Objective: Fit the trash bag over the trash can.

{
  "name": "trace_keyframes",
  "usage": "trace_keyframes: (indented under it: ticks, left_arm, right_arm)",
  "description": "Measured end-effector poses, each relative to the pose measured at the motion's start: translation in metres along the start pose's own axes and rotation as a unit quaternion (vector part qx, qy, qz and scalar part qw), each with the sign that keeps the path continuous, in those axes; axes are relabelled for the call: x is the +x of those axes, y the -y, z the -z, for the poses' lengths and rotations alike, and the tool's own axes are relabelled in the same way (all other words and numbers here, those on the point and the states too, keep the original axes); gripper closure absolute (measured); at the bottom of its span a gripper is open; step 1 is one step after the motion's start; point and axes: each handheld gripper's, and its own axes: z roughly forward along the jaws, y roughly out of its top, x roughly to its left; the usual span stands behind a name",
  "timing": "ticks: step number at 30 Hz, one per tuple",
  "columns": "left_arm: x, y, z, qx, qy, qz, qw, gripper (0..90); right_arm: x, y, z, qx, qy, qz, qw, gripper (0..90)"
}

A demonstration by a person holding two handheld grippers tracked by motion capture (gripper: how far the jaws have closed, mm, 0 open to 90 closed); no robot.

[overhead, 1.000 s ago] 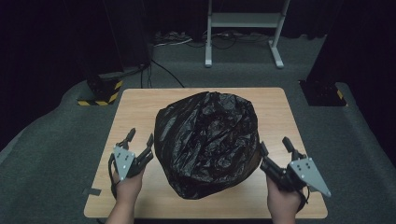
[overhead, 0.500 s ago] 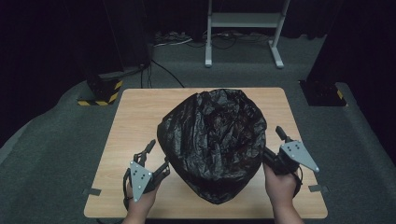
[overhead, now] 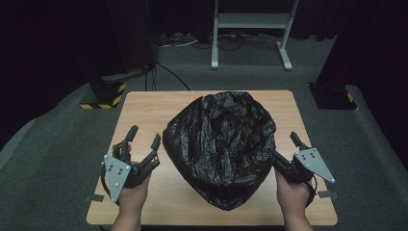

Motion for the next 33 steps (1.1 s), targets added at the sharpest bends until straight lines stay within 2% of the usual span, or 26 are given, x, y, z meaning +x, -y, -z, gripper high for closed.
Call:
trace_keyframes:
  ticks: [2, 6, 7, 8, 10, 13, 15, 18, 19, 21, 23, 26, 28, 30, 31, 33]
  left_arm:
    - [-0.006, 0.002, -0.010, 0.012, 0.011, -0.005, 0.9999, 34.3]
    - [-0.010, 0.015, -0.021, 0.044, 0.025, 0.004, 0.9987, 37.4]
    - [-0.009, 0.018, -0.021, 0.047, 0.031, 0.025, 0.9981, 39.0]
    - [-0.007, 0.020, -0.020, 0.051, 0.030, 0.036, 0.9976, 40.7]
    - [-0.005, 0.024, -0.018, 0.056, 0.025, 0.050, 0.9968, 42.8]
    - [-0.003, 0.024, -0.014, 0.063, 0.027, 0.058, 0.9960, 50.1]
    - [-0.002, 0.025, -0.012, 0.063, 0.026, 0.058, 0.9960, 55.7]
    - [-0.003, 0.029, -0.010, 0.078, 0.027, 0.037, 0.9959, 68.5]
    - [-0.005, 0.031, -0.010, 0.081, 0.032, 0.038, 0.9955, 73.1]
    - [-0.010, 0.036, -0.009, 0.093, 0.041, 0.021, 0.9946, 84.0]
    - [-0.013, 0.038, -0.008, 0.093, 0.043, 0.014, 0.9946, 90.0]
    - [-0.013, 0.040, -0.006, 0.092, 0.036, -0.002, 0.9951, 90.0]
    - [-0.012, 0.043, -0.003, 0.092, 0.020, -0.023, 0.9953, 90.0]
    - [-0.008, 0.050, 0.001, 0.093, 0.001, -0.025, 0.9953, 88.7]
    - [-0.006, 0.054, 0.003, 0.097, -0.003, -0.025, 0.9950, 73.8]
    - [-0.005, 0.064, 0.006, 0.103, -0.017, -0.031, 0.9940, 59.8]
  right_arm:
    - [0.000, 0.000, 0.001, -0.001, 0.000, 0.000, 1.0000, 27.9]
    - [0.001, -0.001, 0.002, -0.004, -0.001, 0.001, 1.0000, 28.1]
    - [0.000, -0.001, 0.003, -0.004, -0.002, 0.001, 1.0000, 28.1]
    - [0.000, -0.001, 0.003, -0.005, -0.001, 0.001, 1.0000, 28.1]
    - [0.000, 0.001, 0.004, -0.003, -0.001, 0.000, 1.0000, 28.1]
    - [0.000, 0.002, 0.005, -0.001, -0.001, 0.000, 1.0000, 28.2]
    - [0.000, 0.002, 0.005, -0.003, -0.001, 0.000, 1.0000, 28.4]
    - [0.002, 0.002, 0.005, -0.004, -0.004, -0.002, 1.0000, 28.5]
    - [0.003, 0.001, 0.005, -0.004, -0.005, -0.001, 1.0000, 28.6]
    - [0.003, 0.001, 0.006, -0.005, -0.006, 0.000, 1.0000, 28.7]
    - [0.003, 0.000, 0.005, -0.006, -0.006, 0.001, 1.0000, 28.8]
    - [0.003, 0.000, 0.005, -0.005, -0.006, 0.001, 1.0000, 28.8]
    - [0.003, 0.000, 0.005, -0.005, -0.007, 0.001, 1.0000, 28.9]
    - [0.003, 0.000, 0.004, -0.003, -0.008, 0.000, 1.0000, 28.9]
    - [0.003, 0.001, 0.004, -0.003, -0.008, -0.002, 1.0000, 28.9]
    - [0.004, 0.000, 0.005, -0.004, -0.009, -0.003, 0.9999, 28.9]
